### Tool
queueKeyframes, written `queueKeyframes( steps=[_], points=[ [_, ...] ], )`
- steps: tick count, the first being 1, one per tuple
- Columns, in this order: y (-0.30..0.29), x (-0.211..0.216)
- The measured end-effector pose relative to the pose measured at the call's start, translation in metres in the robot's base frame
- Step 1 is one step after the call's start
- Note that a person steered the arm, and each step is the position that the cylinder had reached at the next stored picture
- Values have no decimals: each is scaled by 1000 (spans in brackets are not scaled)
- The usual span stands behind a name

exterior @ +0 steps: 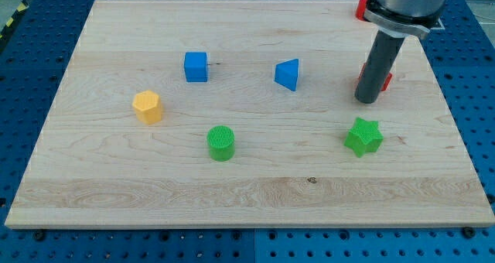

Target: Push the red star upwards of the board

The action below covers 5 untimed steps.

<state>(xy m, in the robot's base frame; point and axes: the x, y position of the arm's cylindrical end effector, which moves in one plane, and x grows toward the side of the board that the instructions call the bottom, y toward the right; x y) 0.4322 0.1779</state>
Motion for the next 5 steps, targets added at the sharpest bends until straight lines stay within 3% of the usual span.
queueKeyframes(
  steps=[3, 5],
  points=[
    [11, -35],
    [30, -35]
  ],
)
